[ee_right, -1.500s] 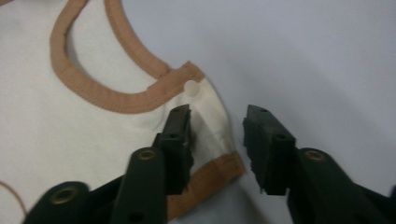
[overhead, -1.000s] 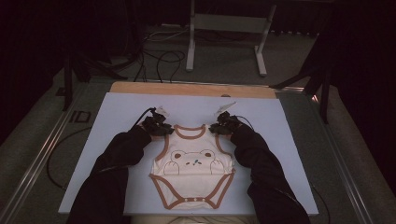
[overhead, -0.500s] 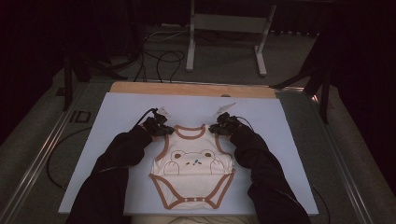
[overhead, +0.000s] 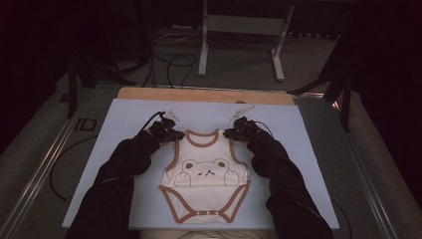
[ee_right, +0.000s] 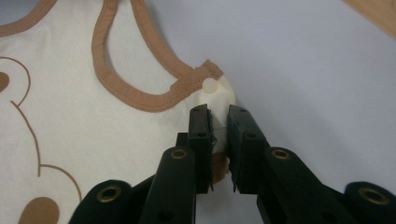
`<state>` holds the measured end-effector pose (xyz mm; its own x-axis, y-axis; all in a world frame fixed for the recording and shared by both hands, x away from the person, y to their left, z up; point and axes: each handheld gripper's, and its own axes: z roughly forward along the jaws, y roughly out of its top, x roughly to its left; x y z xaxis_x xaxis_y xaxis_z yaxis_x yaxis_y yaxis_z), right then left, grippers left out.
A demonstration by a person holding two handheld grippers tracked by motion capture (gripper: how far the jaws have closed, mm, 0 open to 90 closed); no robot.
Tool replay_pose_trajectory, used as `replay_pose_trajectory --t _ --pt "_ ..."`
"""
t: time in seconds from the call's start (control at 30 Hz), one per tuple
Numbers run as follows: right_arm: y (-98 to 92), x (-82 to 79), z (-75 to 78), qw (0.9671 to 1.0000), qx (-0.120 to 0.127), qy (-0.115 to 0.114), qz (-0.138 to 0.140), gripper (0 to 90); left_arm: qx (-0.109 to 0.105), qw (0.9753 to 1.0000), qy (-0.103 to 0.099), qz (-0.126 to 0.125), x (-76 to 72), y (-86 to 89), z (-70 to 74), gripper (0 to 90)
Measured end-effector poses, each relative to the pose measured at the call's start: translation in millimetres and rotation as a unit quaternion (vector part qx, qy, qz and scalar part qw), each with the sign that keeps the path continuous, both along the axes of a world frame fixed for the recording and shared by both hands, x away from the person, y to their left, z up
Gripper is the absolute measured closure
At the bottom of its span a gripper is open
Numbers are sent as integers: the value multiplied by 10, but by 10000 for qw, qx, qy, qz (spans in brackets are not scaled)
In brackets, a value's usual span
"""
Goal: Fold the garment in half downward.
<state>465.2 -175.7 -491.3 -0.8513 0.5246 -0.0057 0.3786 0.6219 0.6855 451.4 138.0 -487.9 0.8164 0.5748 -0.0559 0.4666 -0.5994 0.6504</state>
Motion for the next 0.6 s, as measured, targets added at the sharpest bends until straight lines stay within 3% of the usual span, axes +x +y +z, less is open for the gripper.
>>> replay_pose_trajectory --t 0.27,0.6 --pt "-32 -2 145 9997 194 -134 -22 803 -211 9996 -169 -65 -20 31 211 885" --pt "-67 1 410 9986 311 -414 -50 803 -281 9987 -434 -38 -26 65 485 885"
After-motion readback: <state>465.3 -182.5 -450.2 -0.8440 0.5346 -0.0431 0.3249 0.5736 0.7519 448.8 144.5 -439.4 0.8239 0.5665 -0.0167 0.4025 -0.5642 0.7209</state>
